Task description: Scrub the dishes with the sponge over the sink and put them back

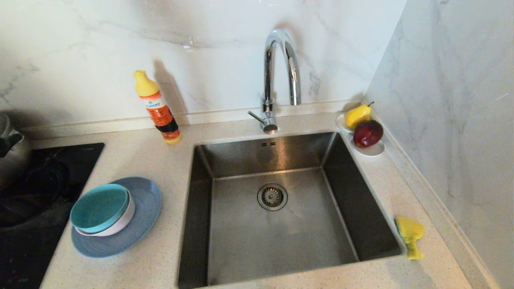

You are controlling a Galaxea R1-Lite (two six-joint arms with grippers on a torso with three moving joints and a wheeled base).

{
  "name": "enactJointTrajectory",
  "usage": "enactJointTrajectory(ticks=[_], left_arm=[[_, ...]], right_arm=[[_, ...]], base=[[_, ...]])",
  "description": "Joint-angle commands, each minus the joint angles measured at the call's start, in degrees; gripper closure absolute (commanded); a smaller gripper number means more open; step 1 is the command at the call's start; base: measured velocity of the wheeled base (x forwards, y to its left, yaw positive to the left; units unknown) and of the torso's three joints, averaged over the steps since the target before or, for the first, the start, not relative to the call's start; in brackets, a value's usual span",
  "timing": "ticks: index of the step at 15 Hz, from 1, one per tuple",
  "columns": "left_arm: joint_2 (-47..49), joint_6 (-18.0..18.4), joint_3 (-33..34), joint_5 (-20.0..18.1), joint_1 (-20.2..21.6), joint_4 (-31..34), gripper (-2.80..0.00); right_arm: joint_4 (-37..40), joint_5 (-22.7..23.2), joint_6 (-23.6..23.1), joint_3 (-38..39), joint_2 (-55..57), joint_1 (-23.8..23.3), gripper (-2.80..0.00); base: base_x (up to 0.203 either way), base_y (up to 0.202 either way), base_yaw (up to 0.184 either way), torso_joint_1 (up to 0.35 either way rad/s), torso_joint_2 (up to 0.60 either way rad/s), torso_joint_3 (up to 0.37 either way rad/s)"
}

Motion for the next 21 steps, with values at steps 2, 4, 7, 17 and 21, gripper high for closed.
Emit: enactJointTrajectory(ticks=[2,4,7,17,21], left_arm=[[-18.6,2.8,10.9,-0.9,0.0,0.4,0.0],[-26.2,4.3,18.3,-2.6,0.0,0.9,0.0],[-29.5,9.9,27.6,-5.1,0.1,0.1,0.0],[-29.6,15.5,47.1,8.6,0.0,-9.2,0.0],[-29.6,16.9,47.1,9.2,0.0,-4.6,0.0]], right_arm=[[0.0,0.0,0.0,0.0,0.1,0.0,0.0],[0.1,0.0,0.0,-0.1,0.1,0.0,0.0],[0.1,0.0,0.0,0.0,0.1,0.0,0.0],[0.0,0.0,0.0,0.0,0.1,0.0,0.0],[0.1,0.0,0.0,0.0,0.1,0.0,0.0]], base=[[0.0,0.0,0.0,0.0,0.0,0.0],[0.0,0.0,0.0,0.0,0.0,0.0],[0.0,0.0,0.0,0.0,0.0,0.0],[0.0,0.0,0.0,0.0,0.0,0.0],[0.0,0.0,0.0,0.0,0.0,0.0]])
